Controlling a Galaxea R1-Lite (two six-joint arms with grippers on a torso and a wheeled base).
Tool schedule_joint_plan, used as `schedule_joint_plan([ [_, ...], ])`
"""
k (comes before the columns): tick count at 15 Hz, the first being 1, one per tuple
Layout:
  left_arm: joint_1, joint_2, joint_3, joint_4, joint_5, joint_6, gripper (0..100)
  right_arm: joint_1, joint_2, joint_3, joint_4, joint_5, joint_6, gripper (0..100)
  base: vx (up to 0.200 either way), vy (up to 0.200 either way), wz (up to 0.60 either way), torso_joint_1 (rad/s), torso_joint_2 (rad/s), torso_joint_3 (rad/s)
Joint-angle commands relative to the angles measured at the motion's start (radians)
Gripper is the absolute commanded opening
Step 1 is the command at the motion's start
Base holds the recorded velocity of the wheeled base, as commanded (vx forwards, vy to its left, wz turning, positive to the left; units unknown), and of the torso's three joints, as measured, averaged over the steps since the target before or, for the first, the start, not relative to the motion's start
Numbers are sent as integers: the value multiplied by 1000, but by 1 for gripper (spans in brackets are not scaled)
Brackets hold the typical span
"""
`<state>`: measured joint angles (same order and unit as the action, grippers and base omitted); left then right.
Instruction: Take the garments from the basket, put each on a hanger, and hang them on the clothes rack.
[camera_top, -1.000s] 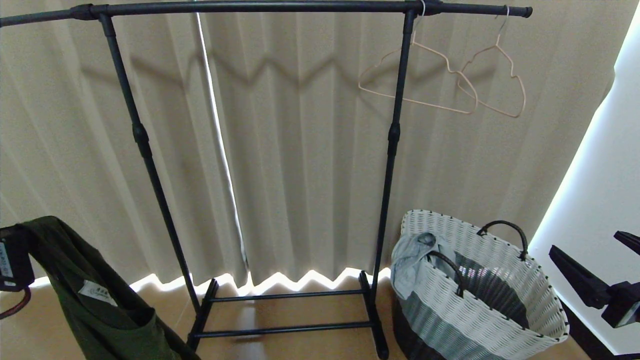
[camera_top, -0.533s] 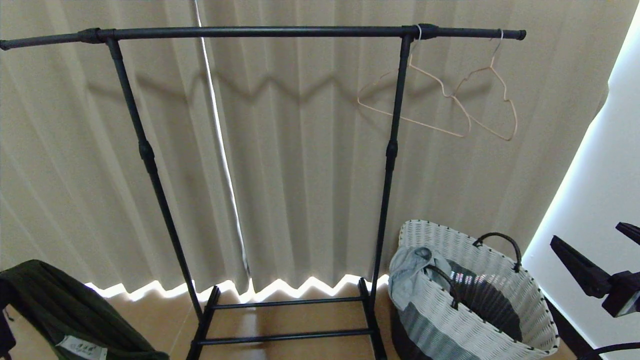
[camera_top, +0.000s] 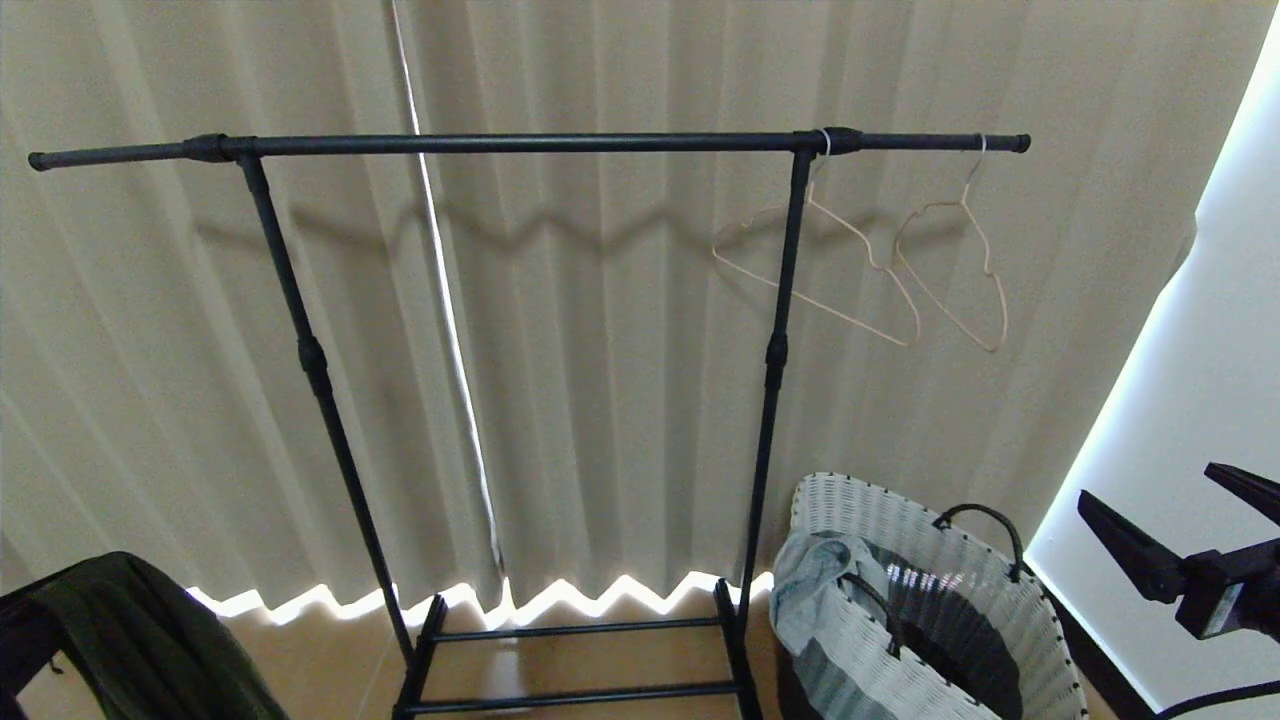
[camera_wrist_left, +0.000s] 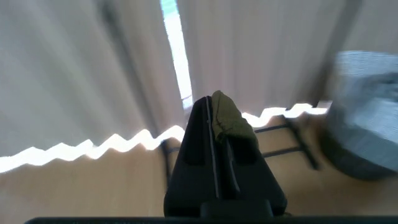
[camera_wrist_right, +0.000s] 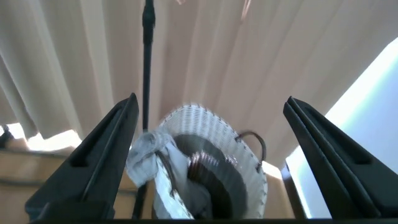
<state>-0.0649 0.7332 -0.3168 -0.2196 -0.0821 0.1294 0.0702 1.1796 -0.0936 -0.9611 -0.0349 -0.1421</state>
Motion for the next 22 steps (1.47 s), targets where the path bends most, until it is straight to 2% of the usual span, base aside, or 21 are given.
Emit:
schedule_joint_plan([
  [1, -39, 2, 39, -26, -13, 3, 0, -6, 35, 14, -2, 0, -28, 100, 0, 0, 0, 198, -471, -276],
  [4, -44, -3, 42, -32, -13, 6, 0, -44, 37, 8, -5, 1, -30, 100, 0, 0, 0, 212, -481, -279],
  [12, -46, -35, 44, -32, -15, 4, 0, -49, 34, 12, -10, 4, -28, 100, 0, 0, 0, 225, -492, -268],
  [18, -46, -44, 47, -30, -15, 12, 0, -50, 28, 14, -11, 4, -28, 100, 0, 0, 0, 28, -63, -33],
  [22, -49, -46, 48, -30, -15, 15, 0, -67, 9, 14, -8, 6, -28, 100, 0, -200, 0, 4, -1, 1],
])
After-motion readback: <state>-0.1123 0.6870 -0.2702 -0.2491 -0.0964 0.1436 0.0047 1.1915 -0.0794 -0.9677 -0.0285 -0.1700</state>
